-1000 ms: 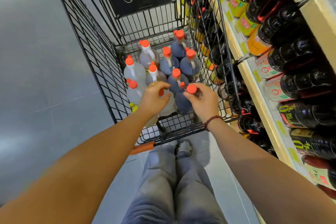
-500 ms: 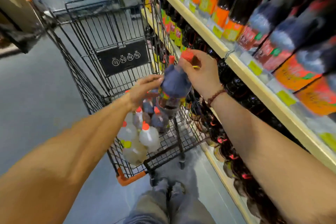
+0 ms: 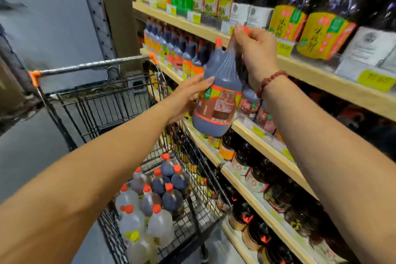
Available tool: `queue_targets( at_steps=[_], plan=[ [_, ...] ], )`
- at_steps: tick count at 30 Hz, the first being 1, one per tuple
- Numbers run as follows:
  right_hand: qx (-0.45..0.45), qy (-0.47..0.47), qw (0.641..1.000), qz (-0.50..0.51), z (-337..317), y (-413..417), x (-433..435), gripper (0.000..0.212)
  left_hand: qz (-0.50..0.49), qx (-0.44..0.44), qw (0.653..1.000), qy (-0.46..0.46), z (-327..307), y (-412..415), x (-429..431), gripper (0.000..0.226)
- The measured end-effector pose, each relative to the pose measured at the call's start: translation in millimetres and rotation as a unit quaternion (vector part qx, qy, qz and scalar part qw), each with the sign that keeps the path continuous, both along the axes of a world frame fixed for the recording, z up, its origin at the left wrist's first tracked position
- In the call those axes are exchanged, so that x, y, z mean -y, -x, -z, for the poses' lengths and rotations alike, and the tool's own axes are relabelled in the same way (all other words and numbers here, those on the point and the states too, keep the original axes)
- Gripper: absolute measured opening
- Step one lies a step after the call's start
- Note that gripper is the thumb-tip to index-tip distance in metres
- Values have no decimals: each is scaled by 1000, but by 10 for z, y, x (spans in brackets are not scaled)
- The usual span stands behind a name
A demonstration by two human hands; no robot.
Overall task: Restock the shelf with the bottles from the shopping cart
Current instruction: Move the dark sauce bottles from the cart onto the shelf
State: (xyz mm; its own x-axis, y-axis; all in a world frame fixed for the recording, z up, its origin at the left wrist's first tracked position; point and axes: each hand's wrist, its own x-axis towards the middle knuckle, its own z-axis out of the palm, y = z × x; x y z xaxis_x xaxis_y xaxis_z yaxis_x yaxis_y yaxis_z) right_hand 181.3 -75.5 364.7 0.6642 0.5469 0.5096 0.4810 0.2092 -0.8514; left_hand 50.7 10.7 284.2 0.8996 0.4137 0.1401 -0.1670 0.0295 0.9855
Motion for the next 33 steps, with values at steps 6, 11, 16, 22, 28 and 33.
queue_targets(
  at_steps=[6,11,16,22,28,33],
  plan=[
    [-15,-17,1000,-7,-311,-153,387,37,104,30,993,47,-185,-331,300,56],
    [-25,-21,999,14,-354,-316,760,37,114,32,991,64,-274,-622,599,40],
    [51,33,993,104,-261,-480,1080,34,97,21,993,70,-193,-906,896,39],
    [9,117,976,185,347,-599,1803,40,91,-41,994,53,80,-1237,1211,49],
    [-164,81,960,212,1136,-429,2519,50,125,-91,987,50,431,-1508,1645,59],
    [-170,77,951,246,1499,-245,2895,48,180,-109,978,-1,703,-1619,2065,42]
  ],
)
